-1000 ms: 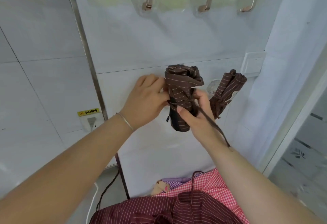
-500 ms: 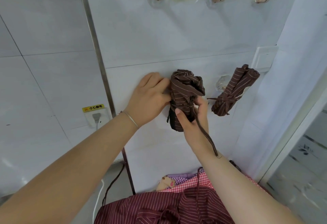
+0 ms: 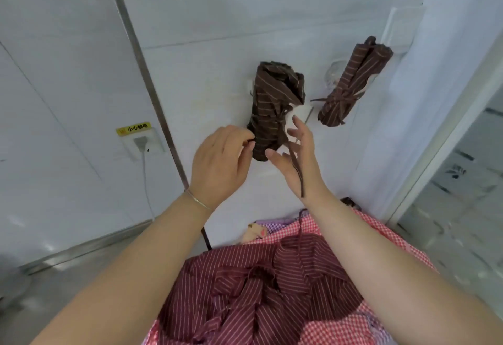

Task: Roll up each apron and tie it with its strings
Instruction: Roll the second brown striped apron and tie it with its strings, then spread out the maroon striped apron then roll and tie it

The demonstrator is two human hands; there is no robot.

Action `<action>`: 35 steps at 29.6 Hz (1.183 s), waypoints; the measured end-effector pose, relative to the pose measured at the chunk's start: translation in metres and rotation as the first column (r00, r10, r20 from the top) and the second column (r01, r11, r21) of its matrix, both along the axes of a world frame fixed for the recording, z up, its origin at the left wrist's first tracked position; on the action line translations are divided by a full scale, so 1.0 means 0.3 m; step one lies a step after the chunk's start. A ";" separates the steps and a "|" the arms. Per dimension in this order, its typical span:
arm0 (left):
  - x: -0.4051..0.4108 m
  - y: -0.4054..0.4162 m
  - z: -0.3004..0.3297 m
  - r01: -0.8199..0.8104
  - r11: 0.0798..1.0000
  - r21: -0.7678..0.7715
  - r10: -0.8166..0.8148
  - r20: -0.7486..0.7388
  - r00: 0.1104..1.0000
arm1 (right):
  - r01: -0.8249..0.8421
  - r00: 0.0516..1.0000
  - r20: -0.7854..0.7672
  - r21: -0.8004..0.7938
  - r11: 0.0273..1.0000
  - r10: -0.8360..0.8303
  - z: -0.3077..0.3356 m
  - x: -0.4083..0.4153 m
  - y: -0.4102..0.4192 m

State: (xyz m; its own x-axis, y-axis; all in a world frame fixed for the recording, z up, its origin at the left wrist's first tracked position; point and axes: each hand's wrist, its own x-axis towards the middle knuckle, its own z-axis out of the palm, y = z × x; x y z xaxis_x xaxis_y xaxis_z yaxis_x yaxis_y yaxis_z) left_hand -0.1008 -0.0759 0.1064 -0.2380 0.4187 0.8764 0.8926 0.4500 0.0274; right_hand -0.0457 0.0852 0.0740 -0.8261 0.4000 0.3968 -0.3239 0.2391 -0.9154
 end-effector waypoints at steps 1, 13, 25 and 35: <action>0.049 0.006 -0.098 0.049 0.998 -0.025 -0.047 0.089 0.995 | 0.022 0.985 0.169 0.003 1.000 -0.022 -0.097 0.046 0.015; 0.285 -0.029 -0.826 0.310 0.427 -0.850 0.745 0.525 0.413 | -0.249 0.172 0.982 0.120 0.961 -0.079 -0.819 0.491 0.059; 0.217 -0.050 -0.793 0.144 0.939 -0.313 0.328 0.940 -0.093 | 0.426 0.473 0.811 -0.553 0.716 0.345 -0.792 0.526 -0.057; 0.210 0.125 -0.472 0.443 0.892 -0.092 0.168 0.977 -0.135 | 0.400 0.909 0.368 -0.628 0.668 -0.197 -0.239 0.435 0.150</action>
State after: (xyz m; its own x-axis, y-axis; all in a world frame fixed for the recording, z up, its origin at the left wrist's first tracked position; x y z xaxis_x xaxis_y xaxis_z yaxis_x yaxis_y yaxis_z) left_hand -0.0376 -0.0385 -0.0353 -0.5591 0.7017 -0.4417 0.0549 0.5629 0.8247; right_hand 0.0848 0.1302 0.0023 -0.6392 0.7150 -0.2832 -0.0871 -0.4332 -0.8971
